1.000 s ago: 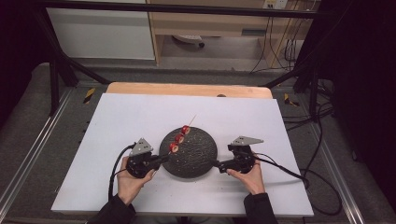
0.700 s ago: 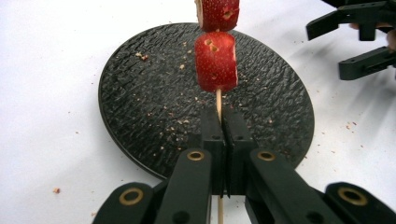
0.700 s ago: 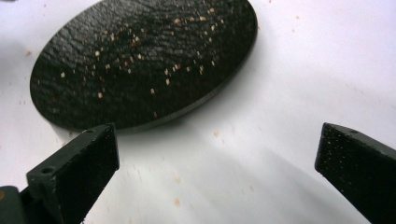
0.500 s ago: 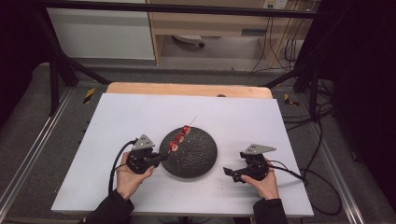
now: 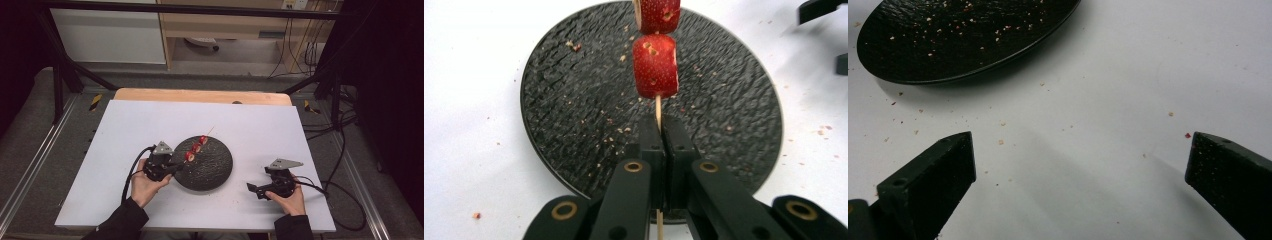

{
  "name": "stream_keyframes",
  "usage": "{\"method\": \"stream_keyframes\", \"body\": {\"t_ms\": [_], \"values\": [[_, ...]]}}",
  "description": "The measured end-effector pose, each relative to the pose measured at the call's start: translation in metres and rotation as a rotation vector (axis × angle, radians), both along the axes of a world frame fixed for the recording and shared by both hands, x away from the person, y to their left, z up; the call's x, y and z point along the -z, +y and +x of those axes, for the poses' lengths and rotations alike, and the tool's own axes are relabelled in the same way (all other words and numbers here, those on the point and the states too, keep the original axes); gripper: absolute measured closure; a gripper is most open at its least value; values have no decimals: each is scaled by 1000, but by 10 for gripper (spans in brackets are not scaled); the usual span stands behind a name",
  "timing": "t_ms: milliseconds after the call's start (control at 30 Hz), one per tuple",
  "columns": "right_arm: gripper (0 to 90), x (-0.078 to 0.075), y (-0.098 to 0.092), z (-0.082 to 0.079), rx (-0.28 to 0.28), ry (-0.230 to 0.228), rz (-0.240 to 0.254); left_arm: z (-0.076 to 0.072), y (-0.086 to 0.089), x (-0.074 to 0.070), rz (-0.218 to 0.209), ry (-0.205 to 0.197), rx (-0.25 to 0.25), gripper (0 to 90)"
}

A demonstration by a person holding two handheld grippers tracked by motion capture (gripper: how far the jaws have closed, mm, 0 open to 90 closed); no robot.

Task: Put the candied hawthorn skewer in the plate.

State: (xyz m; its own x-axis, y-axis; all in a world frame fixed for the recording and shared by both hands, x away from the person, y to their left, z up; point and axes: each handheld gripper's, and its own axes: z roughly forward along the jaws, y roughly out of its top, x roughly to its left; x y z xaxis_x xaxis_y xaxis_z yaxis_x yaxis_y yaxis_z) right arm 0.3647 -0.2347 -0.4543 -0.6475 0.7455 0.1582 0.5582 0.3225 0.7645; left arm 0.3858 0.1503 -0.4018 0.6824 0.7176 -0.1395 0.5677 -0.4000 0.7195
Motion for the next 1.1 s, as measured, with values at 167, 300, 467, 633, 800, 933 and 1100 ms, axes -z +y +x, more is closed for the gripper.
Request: {"method": "stream_keyframes", "body": {"t_ms": [167, 300, 467, 633, 800, 933, 1100], "values": [[6, 0, -5, -2, 5, -6, 6, 4, -7, 7, 45, 31, -7, 885], [6, -1, -8, -3, 10, -4, 10, 4, -13, 12, 71, 50, -5, 885], [6, 0, -10, -3, 13, -7, 15, 4, -21, 18, 105, 71, -8, 885], [6, 1, -9, -3, 12, -4, 14, 5, -25, 22, 131, 86, -18, 886], [6, 0, -10, -3, 15, -1, 19, 8, -28, 24, 148, 85, -31, 884], [6, -1, -10, -4, 18, 0, 19, 8, -29, 25, 149, 84, -28, 884], [6, -1, -10, -4, 18, -6, 19, 8, -28, 25, 148, 76, -21, 878]]}}
